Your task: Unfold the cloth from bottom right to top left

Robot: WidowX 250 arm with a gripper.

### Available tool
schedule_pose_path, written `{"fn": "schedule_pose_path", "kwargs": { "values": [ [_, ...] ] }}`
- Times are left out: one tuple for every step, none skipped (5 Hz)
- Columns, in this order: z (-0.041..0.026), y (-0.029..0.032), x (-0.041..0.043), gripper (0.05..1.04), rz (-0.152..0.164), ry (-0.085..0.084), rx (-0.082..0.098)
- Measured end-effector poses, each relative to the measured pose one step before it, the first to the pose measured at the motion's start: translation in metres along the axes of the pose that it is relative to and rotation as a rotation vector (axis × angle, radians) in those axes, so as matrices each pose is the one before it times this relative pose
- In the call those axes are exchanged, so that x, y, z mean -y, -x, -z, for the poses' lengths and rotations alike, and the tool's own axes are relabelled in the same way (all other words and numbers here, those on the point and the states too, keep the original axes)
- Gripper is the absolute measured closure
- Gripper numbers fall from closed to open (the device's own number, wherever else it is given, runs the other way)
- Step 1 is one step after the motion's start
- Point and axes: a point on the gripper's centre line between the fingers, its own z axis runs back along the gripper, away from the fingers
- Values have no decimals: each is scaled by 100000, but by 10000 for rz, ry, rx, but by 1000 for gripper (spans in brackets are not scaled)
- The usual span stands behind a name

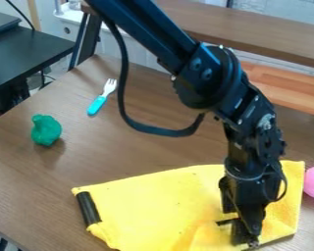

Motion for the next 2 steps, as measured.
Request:
{"fn": "schedule_pose_path", "kwargs": {
  "values": [
    [106,16,160,721,37,85,93],
    [111,252,109,913,-17,148,18]
  ]
}}
